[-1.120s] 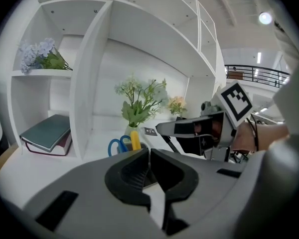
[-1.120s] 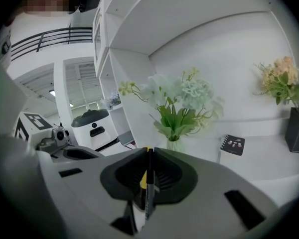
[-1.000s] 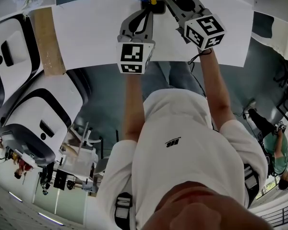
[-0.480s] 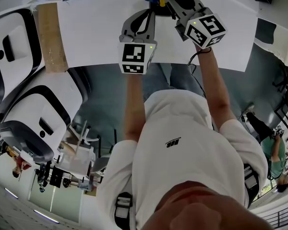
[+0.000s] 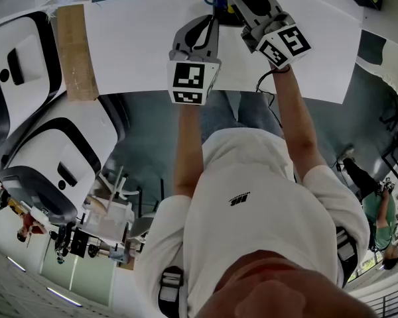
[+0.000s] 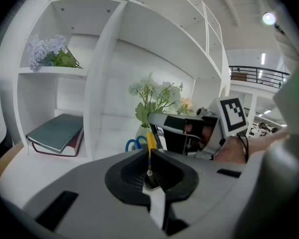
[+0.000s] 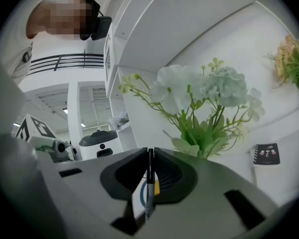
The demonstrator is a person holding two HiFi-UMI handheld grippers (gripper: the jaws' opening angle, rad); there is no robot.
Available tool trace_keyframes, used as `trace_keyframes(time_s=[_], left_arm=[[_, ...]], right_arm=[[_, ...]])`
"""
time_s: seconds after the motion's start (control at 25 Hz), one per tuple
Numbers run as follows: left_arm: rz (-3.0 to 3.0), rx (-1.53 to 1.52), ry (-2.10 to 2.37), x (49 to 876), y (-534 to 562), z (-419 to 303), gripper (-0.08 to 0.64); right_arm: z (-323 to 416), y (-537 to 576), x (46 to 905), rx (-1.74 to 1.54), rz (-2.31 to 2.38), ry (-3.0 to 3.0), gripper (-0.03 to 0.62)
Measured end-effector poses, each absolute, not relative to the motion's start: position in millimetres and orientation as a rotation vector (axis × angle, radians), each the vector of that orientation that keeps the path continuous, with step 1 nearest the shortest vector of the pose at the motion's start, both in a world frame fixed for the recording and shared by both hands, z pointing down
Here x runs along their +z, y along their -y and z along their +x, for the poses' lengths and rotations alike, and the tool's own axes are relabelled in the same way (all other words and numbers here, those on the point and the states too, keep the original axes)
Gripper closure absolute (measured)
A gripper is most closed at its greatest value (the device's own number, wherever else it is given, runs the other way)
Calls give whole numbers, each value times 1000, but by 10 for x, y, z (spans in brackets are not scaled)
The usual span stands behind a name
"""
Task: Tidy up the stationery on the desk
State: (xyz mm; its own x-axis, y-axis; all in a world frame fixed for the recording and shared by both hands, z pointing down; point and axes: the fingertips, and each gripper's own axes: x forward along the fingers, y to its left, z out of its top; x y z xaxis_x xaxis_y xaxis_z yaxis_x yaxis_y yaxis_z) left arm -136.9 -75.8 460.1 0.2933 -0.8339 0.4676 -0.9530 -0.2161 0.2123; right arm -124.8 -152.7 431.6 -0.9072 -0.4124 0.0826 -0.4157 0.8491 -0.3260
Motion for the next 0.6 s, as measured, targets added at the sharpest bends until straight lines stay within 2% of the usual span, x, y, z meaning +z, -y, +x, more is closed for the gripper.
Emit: trace_keyframes(time_s=[0.6], left_arm=[[2124,339,1590,4562,785,-1327,560]], right_arm=[[-1118,1415,4513,422,670,2897,538]])
